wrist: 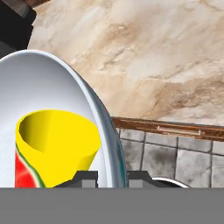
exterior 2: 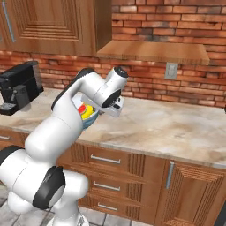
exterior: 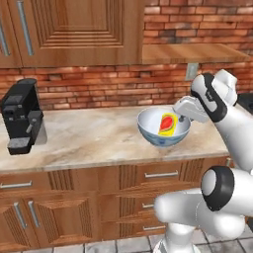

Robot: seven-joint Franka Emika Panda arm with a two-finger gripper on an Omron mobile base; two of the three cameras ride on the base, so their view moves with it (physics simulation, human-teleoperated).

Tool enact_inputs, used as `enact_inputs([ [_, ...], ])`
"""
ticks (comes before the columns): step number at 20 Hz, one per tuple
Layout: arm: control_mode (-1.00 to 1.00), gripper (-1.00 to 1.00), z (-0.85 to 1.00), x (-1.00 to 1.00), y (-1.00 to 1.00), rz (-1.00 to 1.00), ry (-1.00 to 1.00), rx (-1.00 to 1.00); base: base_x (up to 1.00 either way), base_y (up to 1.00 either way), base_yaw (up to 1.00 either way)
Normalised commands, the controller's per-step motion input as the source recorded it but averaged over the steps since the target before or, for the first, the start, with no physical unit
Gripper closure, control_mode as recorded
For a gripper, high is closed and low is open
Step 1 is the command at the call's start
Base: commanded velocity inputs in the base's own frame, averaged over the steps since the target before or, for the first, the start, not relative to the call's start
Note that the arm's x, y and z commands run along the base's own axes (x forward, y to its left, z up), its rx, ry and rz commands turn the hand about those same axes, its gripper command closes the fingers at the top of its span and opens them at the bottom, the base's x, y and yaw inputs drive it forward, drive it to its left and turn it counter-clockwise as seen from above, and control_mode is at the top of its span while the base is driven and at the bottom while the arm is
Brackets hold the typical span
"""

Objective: Place the cup inside the bowl on the dining table and move the bowl to any counter.

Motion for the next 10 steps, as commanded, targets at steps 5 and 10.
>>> enact_inputs([
  [5,1.0,1.0,0.0,0.0,0.0,0.0,0.0,0.0,0.6,-0.43,0.01],
  [10,1.0,1.0,0.0,0.0,0.0,0.0,0.0,0.0,0.42,-0.27,0.01],
])
